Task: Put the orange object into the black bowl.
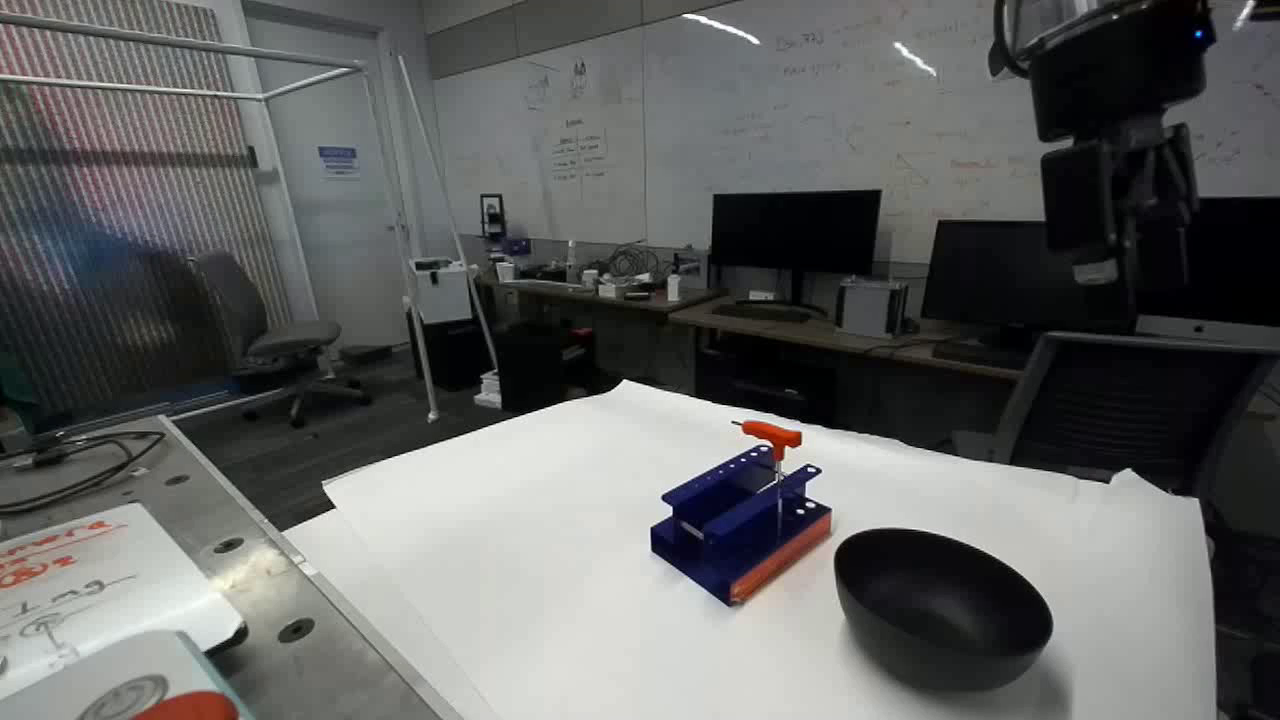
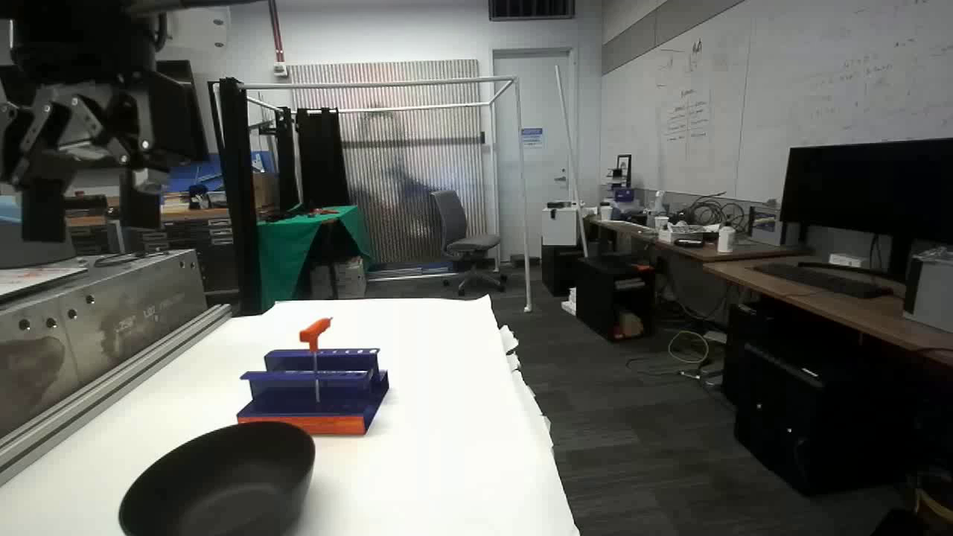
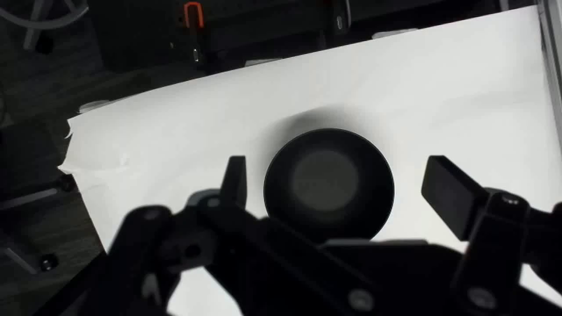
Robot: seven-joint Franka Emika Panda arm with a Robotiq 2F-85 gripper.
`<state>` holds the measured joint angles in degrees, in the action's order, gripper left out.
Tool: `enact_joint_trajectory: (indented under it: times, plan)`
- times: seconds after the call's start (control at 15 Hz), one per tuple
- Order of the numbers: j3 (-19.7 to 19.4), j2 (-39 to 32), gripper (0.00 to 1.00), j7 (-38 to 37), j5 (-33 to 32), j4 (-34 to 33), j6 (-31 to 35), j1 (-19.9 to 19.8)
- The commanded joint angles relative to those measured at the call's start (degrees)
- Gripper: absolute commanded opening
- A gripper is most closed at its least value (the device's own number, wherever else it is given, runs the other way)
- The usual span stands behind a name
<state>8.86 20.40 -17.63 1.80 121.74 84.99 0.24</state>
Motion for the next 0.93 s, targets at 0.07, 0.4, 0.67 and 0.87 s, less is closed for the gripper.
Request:
enact_joint_trajectory:
  times: [0.07, 0.4, 0.67, 0.87]
  plan:
    - [-0.63, -0.01, 1.0, -0.2, -0.19, -0.42, -0.13, 0.75]
    - [-0.63, 0.05, 1.0, -0.2, -0.19, -0.57, -0.13, 0.75]
    - [0.14, -2.99, 1.0, -1.69, -0.97, -3.06, 0.52, 0.66]
    - [1.48, -12.56, 1.0, -3.71, -1.11, -10.67, 3.07, 1.25]
